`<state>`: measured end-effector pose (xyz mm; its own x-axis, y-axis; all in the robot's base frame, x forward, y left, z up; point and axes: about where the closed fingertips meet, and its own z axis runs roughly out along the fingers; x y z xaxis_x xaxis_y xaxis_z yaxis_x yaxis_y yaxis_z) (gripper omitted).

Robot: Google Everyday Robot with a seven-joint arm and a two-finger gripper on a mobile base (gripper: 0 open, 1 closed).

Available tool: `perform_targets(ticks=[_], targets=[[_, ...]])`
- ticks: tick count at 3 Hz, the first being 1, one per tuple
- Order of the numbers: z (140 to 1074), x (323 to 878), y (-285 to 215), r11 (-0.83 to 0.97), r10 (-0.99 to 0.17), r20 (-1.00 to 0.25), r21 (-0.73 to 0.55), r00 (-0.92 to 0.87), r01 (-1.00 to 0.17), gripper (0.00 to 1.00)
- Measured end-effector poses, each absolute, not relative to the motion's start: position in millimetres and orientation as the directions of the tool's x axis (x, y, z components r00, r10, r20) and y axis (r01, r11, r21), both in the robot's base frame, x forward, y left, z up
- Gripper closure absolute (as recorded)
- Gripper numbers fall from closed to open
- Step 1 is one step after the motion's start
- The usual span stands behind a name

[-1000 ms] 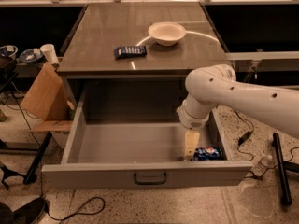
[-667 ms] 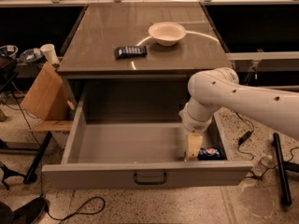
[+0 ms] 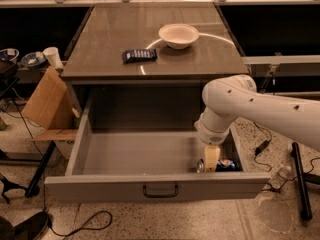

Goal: Pick pepsi can from top drawer and place on counter

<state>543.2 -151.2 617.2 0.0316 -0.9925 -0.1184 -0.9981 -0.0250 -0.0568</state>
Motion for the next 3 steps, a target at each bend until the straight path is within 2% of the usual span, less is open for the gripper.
perform_targets(ticks=[1,3], targets=[[614.7,543.3,-150.7,-0.026,-0.993,-0.118,-0.052,0.032,-0.998,0.18],[609.8,542.4,-151.5,-0.018,-0.993,-0.118,-0.042,0.023,-0.999,0.06]])
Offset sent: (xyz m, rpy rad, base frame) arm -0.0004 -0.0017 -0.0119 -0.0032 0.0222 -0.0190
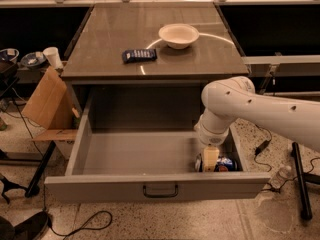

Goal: Pick pepsi can from top drawer and place on counter

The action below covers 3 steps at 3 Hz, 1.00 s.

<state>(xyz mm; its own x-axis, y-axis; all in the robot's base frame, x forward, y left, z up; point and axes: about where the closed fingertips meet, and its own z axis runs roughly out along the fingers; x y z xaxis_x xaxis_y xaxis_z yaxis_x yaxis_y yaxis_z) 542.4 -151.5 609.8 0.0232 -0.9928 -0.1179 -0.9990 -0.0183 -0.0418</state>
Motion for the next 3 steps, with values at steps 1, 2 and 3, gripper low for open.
perform_targets(ticks=[1,2,3], targets=[[602.1,542.6,-151.0,-0.013,-0.993,-0.114,-0.011,0.014,-1.0,0.07],[593.9,542.4,-151.6,0.0,-0.994,-0.107,0.025,-0.003,-1.0,0.26],[595.0,541.9,-156.3,0.026,-0.993,-0.115,0.037,-0.03,-0.999,0.49]])
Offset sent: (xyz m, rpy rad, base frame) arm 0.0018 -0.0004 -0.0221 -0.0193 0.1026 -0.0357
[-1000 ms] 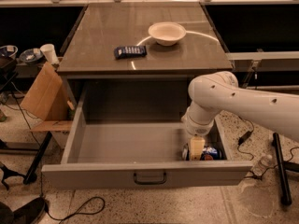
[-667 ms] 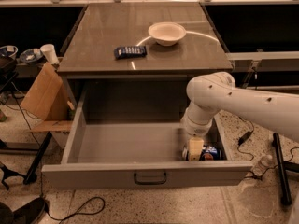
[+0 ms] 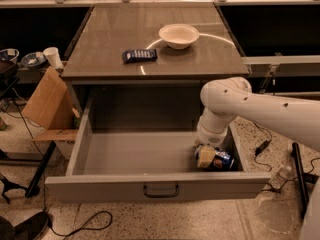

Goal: Pick pepsi can from top drawer and place on counter

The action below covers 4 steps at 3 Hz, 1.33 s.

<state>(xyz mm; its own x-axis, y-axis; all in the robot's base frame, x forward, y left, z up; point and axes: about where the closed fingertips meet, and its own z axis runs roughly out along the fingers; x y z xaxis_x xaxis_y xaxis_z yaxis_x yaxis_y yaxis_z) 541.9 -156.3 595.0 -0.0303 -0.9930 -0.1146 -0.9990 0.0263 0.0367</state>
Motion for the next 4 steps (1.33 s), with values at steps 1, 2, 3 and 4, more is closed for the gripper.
perform_targets(ticks=[1,2,3,4], targets=[[609.0,540.1,-162.0,0.057,-0.991,-0.12,0.016,-0.058,-0.998,0.73],[609.1,540.5,-158.3,0.057,-0.991,-0.121,0.016,-0.059,-0.998,0.96],[652.9,527.4,-154.3,0.105,-0.981,-0.167,-0.058,-0.095,-0.993,1.0],[747.2,530.0,-142.5,0.122,-0.971,-0.227,-0.226,-0.07,-0.966,1.0]])
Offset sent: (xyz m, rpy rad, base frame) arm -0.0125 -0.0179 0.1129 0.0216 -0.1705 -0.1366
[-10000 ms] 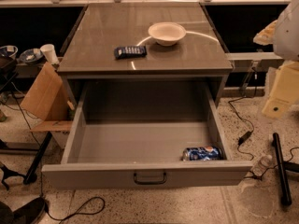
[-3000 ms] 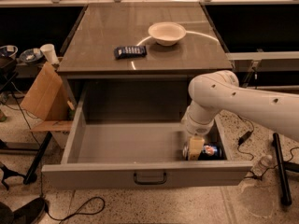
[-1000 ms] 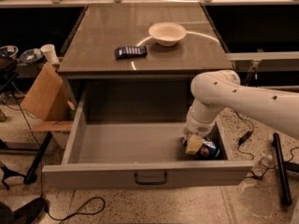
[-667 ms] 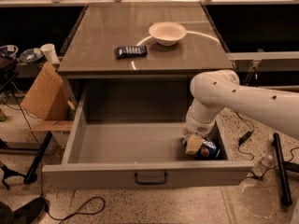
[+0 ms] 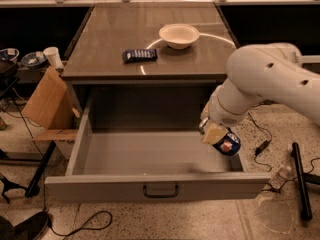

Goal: Pick pepsi can from top drawer and place on counter

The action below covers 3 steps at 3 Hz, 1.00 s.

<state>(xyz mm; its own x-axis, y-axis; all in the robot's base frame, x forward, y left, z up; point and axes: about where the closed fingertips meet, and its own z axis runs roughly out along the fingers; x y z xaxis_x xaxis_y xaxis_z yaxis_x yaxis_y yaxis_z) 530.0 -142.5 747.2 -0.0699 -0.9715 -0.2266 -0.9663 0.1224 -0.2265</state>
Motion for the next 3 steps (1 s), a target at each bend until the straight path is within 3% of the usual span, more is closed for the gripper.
perform_targets(ticks=[3], targets=[[923.3,610.9,-89.4,0.166,-0.923,-0.382,-0.518,0.053,-0.839,1.0]])
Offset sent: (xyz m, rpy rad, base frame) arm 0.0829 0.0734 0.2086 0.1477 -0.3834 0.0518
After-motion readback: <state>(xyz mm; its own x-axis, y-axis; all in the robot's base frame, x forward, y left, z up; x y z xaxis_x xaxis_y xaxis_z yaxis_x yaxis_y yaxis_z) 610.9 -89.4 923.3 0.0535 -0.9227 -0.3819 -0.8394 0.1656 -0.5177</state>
